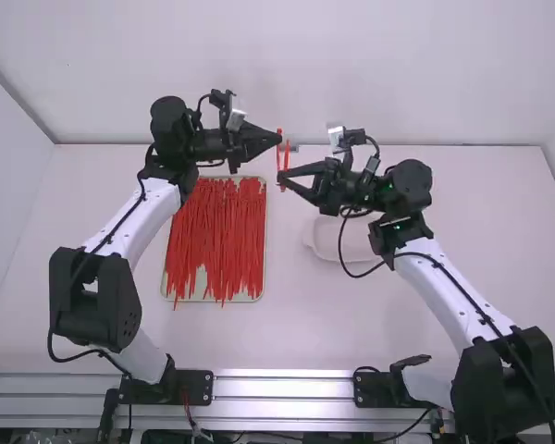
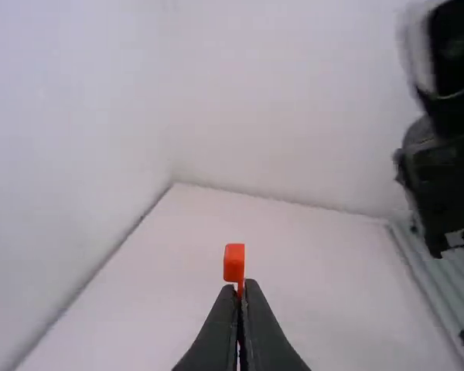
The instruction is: Fasten the cable tie
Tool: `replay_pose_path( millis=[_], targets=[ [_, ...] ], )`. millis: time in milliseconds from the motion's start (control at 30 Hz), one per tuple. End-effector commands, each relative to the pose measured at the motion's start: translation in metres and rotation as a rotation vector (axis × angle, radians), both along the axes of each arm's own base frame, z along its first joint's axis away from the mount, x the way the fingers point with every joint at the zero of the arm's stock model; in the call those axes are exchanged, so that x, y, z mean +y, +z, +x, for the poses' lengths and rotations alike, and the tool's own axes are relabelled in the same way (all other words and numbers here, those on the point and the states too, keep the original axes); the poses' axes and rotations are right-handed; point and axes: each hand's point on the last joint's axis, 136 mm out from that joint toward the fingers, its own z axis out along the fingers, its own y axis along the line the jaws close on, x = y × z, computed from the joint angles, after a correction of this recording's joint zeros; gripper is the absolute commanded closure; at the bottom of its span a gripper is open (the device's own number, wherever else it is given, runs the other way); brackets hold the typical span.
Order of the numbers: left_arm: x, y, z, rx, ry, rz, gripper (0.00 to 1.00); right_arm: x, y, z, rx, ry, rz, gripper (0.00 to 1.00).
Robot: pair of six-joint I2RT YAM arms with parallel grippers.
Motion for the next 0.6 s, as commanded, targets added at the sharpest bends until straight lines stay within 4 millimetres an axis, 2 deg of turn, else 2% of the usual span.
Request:
replay_pose_path(
  millis=[0,200,400,567],
  targets=[
    [0.000,-0.003,-0.008,-0.162,-0.051,0.029,0.99,0.008,-0.006,-0.009,0.073,0.049,-0.015,1.00],
    [0.006,-0.004,-0.006,-0.242,-0.038,0.045,0.99,0.016,-0.013,-0.016,0.124,0.083,-0.034,1.00],
    [0.024,-0.005,-0.023,-0.407,-0.143,0.055,0.99,0.016,-0.016,-0.016,0.205,0.092,-0.041,1.00],
    [0.031,-0.006,-0.020,-0.410,-0.130,0.059,0.99,0.019,-0.018,-0.016,0.215,0.087,-0.042,1.00]
  ],
)
